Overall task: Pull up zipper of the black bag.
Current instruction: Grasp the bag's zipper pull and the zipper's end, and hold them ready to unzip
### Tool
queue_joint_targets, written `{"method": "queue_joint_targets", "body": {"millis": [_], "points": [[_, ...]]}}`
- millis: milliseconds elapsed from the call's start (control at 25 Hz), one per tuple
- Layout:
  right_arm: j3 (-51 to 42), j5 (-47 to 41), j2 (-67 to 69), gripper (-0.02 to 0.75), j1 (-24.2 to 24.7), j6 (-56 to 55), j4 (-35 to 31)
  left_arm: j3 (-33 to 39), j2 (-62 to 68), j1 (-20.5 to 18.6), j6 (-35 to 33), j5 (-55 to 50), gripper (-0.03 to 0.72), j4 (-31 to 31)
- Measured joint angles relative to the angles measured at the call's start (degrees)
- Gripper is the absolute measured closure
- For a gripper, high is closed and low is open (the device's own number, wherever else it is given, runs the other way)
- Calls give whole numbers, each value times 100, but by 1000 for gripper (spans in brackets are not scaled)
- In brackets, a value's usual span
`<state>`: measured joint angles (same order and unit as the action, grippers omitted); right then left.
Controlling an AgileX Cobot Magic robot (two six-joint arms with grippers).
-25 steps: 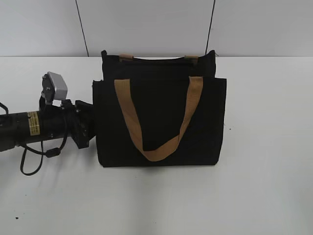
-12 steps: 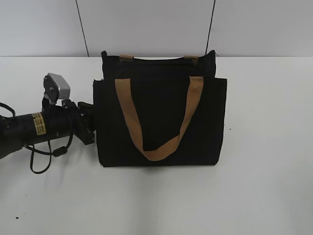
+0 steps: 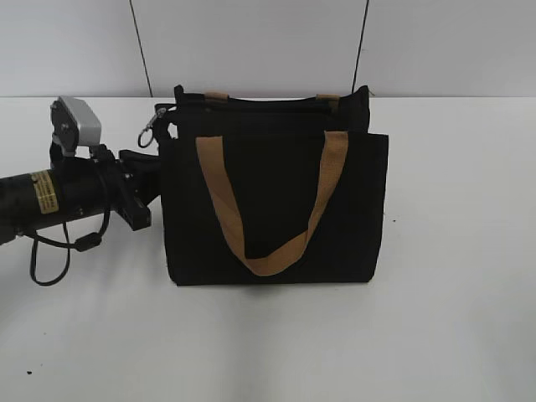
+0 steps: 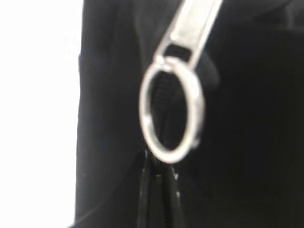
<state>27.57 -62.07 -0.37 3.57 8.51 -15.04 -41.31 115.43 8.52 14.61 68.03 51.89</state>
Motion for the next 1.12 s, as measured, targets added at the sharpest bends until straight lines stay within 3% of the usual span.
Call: {"method": "queue_joint_targets", "body": {"millis": [400,640,880,1120], "points": [[0,3,0,160,0,0,-6,194,-1798,0,218,-2213,653,-108],[70,172,5,160,0,0,-249,199,-2080,0,679,-2359,653,-114],[228,1275,974,160,0,93,-950,158,-2193,0,810,-2485,653,-90],[280,1703,2654,160,0,1472,-1634,-116,-2193,0,1065,-2646,653,172]]}}
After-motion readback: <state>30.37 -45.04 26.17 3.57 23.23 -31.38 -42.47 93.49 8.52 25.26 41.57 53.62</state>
